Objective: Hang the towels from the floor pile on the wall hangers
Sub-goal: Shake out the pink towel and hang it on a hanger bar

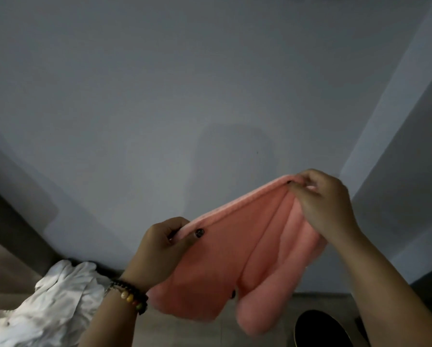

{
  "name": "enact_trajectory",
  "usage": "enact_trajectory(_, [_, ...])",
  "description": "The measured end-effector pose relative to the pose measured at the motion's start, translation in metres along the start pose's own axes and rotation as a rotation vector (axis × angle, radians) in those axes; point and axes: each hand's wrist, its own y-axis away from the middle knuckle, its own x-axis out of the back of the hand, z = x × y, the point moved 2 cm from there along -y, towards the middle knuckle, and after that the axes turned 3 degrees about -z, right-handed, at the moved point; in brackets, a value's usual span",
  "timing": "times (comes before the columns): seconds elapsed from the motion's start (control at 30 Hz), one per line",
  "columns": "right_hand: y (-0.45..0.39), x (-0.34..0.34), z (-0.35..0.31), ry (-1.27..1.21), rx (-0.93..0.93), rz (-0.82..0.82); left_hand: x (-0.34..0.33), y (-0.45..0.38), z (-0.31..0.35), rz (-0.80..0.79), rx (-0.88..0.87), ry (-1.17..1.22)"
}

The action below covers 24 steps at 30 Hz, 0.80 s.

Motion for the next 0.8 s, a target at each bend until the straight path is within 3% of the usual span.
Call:
enact_trajectory(0.2, [0.004, 0.000, 0.026, -0.189, -0.340, 0.091, -0.002, 0.000, -0.018, 0.182, 0.205, 0.110])
enact_trajectory(0.37, [0.016, -0.010, 0.040, -0.558, -0.649, 0.119, -0.020, -0.002, -0.016, 0.235, 0.443, 0.700])
enact_trajectory(0.53, [0.031, -0.015, 0.040, -0.738, -0.720, 0.073, -0.024, -0.010, -0.004, 0.200, 0.410, 1.046])
enact_trajectory(0.63, [0.034, -0.014, 0.027, -0.814, -0.624, -0.036, -0.031, -0.011, 0.010, 0.263, 0.355, 0.999])
enact_trajectory(0.8, [0.041, -0.018, -0.002, -0.975, -0.493, -0.224, -0.045, -0.009, 0.034, 0.122, 0.083, 0.678])
